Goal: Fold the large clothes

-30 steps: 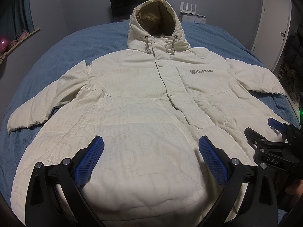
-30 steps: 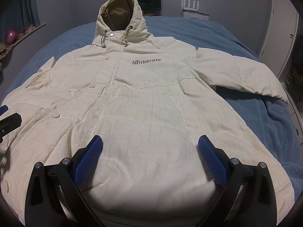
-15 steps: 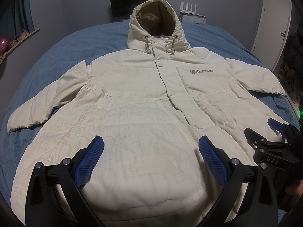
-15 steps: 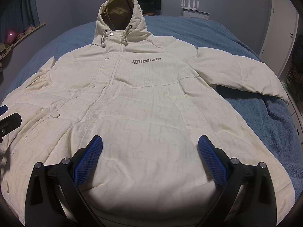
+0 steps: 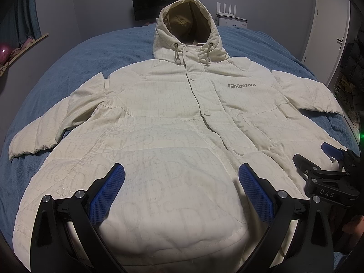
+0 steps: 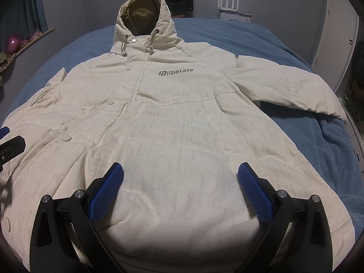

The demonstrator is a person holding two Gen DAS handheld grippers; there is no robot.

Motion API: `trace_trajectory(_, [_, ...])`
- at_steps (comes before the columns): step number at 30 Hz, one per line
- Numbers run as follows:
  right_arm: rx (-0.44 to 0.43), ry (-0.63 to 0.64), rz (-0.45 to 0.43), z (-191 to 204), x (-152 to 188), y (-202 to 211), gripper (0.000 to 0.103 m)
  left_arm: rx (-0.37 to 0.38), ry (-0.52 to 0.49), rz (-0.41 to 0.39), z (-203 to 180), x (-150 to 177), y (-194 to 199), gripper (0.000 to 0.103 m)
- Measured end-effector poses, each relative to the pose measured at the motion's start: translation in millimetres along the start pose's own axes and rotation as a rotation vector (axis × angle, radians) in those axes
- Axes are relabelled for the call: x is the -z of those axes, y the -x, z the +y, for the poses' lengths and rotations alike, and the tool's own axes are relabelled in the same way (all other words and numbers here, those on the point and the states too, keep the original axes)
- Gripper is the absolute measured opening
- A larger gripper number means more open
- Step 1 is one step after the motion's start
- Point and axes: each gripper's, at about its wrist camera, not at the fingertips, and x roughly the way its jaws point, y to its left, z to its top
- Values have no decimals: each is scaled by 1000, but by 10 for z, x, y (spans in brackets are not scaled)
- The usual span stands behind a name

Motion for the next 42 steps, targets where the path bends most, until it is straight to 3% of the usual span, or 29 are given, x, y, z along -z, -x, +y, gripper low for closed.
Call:
trace_trajectory(37, [-15, -35, 9, -28, -22, 3, 97, 19, 14, -14, 19, -4, 28, 97])
trace_trajectory(42, [-21, -65, -61, -116, -153, 218, 97, 25, 22, -38, 35, -40, 144, 97])
